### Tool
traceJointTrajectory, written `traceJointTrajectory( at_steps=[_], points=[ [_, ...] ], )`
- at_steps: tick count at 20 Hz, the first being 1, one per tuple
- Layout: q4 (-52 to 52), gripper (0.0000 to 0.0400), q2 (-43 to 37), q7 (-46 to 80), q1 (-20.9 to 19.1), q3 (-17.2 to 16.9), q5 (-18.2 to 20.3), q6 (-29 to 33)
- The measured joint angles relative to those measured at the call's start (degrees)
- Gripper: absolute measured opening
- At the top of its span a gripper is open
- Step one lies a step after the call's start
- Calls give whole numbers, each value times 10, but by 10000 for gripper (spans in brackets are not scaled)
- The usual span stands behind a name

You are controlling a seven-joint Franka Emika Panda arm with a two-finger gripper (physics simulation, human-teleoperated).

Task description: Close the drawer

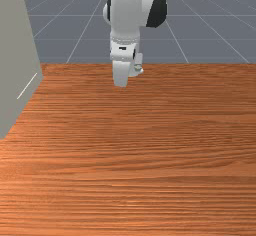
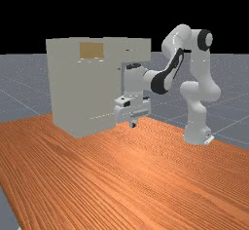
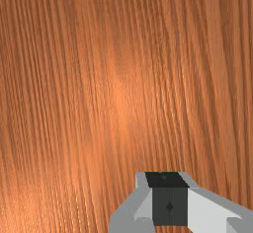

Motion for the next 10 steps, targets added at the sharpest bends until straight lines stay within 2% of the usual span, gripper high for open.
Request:
traceJointTrajectory(
  at_steps=[1, 2, 4, 6, 8, 9, 10],
  points=[
    [-10, 1, -43, -20, -1, 1, -2, 11],
    [36, 0, -42, -61, -1, 2, -1, -61],
    [76, 0, -63, -87, -1, 2, -1, -121],
    [89, 0, -61, -162, -14, -20, 3, -119],
    [140, 0, -22, -348, -50, -57, 20, -124],
    [228, 0, 41, -543, -90, -72, 46, -150],
    [318, 0, 104, -586, -140, -79, 61, -180]
  ],
)
